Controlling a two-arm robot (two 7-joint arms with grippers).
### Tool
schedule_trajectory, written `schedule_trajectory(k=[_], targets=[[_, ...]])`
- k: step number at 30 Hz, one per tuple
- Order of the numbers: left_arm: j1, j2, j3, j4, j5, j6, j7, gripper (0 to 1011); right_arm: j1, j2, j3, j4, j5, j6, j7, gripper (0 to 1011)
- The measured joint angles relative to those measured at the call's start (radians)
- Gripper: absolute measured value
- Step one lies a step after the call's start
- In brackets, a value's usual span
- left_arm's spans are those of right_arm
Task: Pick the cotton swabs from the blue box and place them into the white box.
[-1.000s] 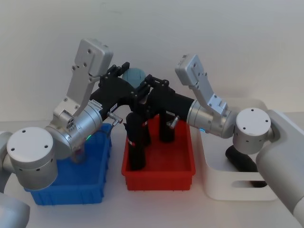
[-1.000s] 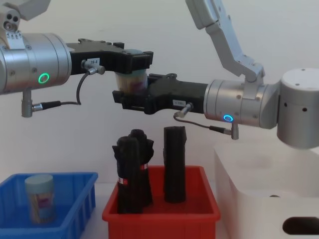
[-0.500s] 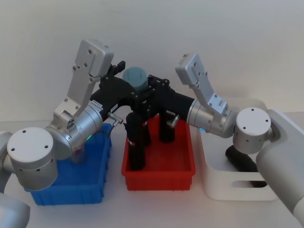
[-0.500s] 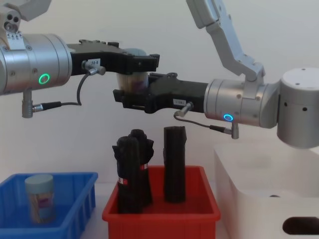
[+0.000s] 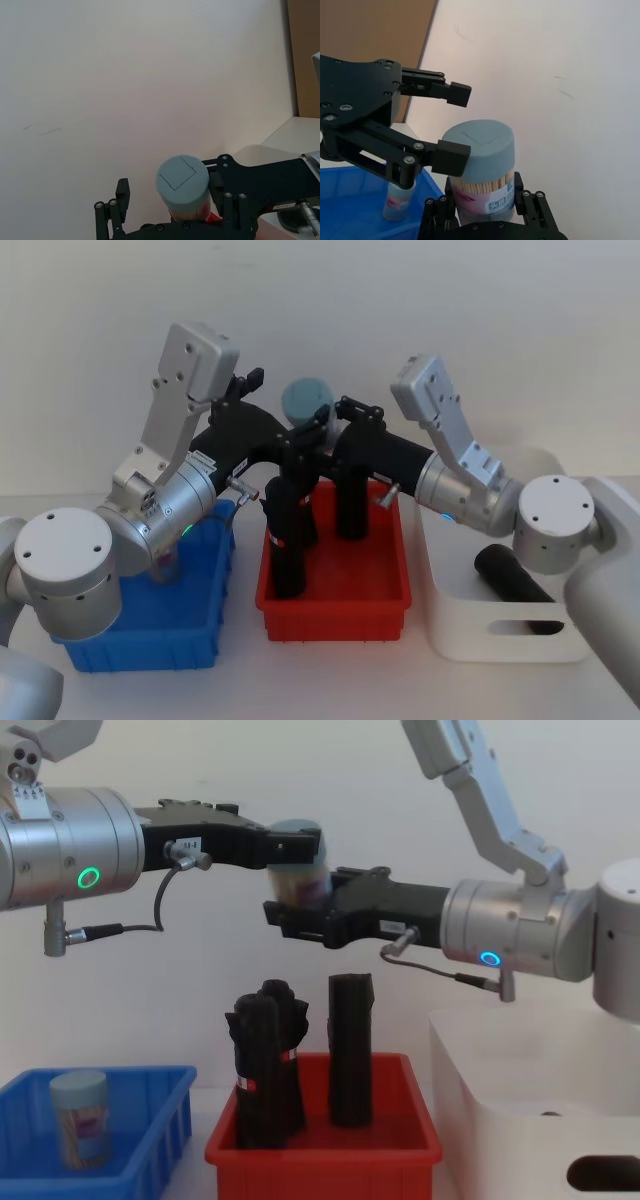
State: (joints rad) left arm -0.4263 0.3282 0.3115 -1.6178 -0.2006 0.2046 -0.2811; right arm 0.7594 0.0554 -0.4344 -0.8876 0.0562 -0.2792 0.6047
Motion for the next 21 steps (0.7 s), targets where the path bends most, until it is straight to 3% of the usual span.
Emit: schedule_trajectory(k=[8, 21], targets=[[0.000, 0.000, 0.000, 0.000, 0.000, 0.000, 0.001, 1004, -0.065, 0.046, 0.018, -0.110, -0.018, 0.049, -0.081, 640], [0.000, 0.000, 0.000, 0.000, 0.000, 0.000, 0.001, 1004, -0.216, 0.145, 0.055, -0.329, -0.020, 0.124, -0.269, 640]])
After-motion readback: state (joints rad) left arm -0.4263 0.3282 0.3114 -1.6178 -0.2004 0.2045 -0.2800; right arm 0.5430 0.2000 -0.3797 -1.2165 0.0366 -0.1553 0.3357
